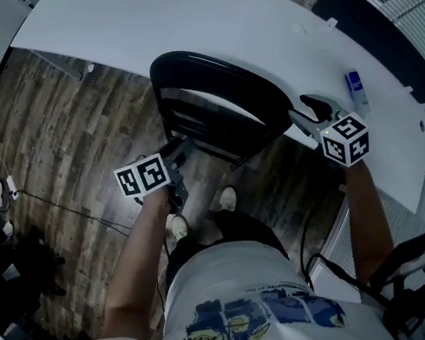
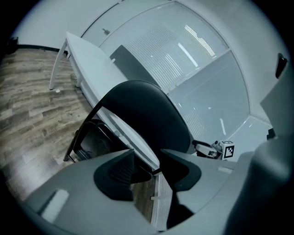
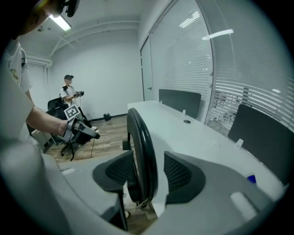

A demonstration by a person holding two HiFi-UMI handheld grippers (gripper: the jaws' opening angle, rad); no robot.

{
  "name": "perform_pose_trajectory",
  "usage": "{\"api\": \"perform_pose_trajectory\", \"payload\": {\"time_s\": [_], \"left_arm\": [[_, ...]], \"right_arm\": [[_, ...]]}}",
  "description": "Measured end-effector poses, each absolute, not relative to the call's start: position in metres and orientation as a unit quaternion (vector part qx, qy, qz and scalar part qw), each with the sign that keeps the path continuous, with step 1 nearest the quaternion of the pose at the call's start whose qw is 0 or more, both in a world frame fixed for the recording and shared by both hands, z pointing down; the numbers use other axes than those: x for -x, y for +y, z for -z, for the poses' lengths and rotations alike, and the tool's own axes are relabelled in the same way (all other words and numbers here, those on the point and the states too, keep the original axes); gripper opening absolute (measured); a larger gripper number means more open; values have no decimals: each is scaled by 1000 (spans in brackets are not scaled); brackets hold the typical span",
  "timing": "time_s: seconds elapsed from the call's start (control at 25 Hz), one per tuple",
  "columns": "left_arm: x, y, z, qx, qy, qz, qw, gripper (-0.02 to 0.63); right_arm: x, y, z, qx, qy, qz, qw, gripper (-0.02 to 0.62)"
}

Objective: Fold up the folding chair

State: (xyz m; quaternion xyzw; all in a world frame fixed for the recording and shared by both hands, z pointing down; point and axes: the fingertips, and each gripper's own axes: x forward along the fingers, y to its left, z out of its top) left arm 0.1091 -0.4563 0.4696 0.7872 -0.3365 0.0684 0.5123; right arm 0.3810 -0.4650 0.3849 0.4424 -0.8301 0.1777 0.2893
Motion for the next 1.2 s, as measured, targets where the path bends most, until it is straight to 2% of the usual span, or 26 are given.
{"api": "perform_pose_trajectory", "payload": {"time_s": [0.2,0.48,0.64,1.0,1.2], "left_arm": [[-84,-442,-440,-822,-323,-78,462,176],[-95,-442,-414,-859,-281,-90,418,173],[-94,-435,-401,-872,-258,-88,408,150],[-31,-368,-369,-910,-213,-130,331,90],[-12,-343,-358,-921,-195,-136,310,23]], "right_arm": [[-360,-422,-372,-482,-810,-174,287,198],[-347,-397,-381,-503,-796,-185,281,198],[-330,-383,-379,-510,-795,-190,268,193],[-250,-299,-367,-537,-776,-177,281,175],[-223,-267,-356,-567,-761,-172,265,117]]}}
